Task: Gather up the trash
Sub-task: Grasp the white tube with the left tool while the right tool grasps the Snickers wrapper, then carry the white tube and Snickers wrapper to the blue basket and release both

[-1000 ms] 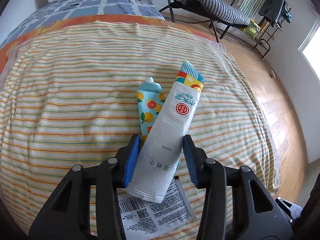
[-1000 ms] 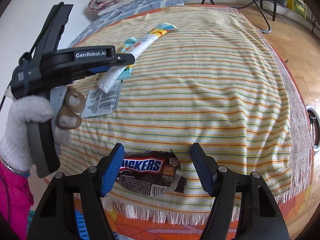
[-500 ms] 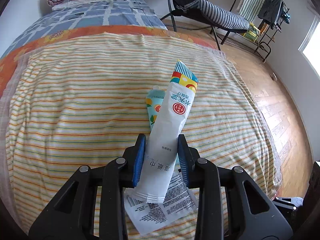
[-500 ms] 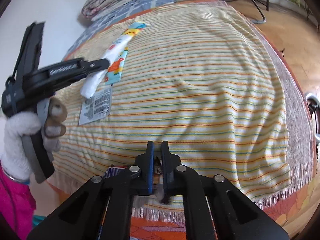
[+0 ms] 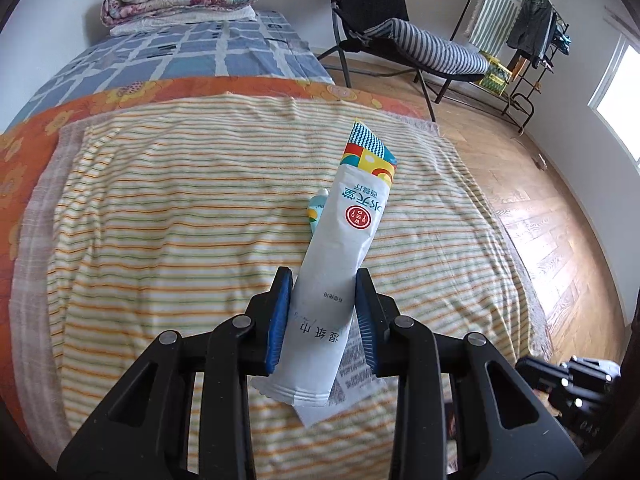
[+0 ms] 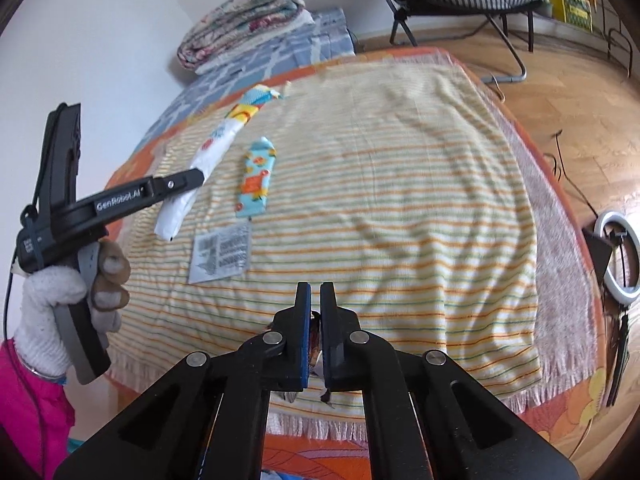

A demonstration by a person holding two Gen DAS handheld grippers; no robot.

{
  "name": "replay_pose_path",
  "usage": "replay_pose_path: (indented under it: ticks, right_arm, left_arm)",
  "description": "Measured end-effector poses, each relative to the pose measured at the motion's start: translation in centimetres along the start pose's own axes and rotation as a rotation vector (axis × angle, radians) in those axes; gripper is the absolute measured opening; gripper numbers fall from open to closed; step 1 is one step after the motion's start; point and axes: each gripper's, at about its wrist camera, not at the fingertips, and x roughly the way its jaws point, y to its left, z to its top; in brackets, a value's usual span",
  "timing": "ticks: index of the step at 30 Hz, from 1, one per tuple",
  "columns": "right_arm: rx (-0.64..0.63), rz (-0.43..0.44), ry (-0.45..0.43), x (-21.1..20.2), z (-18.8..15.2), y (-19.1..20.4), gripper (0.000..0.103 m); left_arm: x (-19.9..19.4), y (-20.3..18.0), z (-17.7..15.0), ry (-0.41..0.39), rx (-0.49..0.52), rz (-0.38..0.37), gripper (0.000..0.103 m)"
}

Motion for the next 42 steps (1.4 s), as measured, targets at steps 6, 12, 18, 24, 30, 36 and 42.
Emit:
replay_pose_path:
  ticks: [6, 12, 18, 24, 30, 36, 42]
  right_arm:
    - [-0.042, -0.008, -0.035, -1.5, 0.0, 1.2, 0.003]
    - [-0.079, -0.017, -0.062, -2.7, -0.6, 2.1, 0.003]
    - [-0.101, -0.006, -0.082, -4.2, -1.4, 2.9, 0.003]
    - [-0.140, 0.013, -0.086, -5.6, -2.9, 4.5, 0.003]
    - [-0.212, 0.024, -0.102, -7.4, -5.0, 6.9, 0.003]
    - [-0.255, 0.059, -0.071, -8.6, -8.7, 8.7, 0.003]
    - [-0.297, 0.074, -0.028, -9.1, -12.5, 9.5, 0.003]
  left_arm:
    - [-3.5, 0.5, -1.5, -0.008, 0.017, -0.020, 0.031]
    - [-6.9, 1.0, -4.2, -0.002, 0.052, -0.020, 0.031]
    - [-10.3, 1.5, -7.7, 0.006, 0.077, -0.028, 0.031]
    - [-13.4, 1.7, -11.5, 0.020, 0.080, -0.056, 0.031]
    - [-15.8, 1.5, -15.5, 0.035, 0.055, -0.084, 0.031]
    - [-16.9, 0.4, -19.5, 0.063, 0.059, -0.091, 0.031]
    - [-17.5, -0.8, -23.8, 0.071, 0.068, -0.077, 0.031]
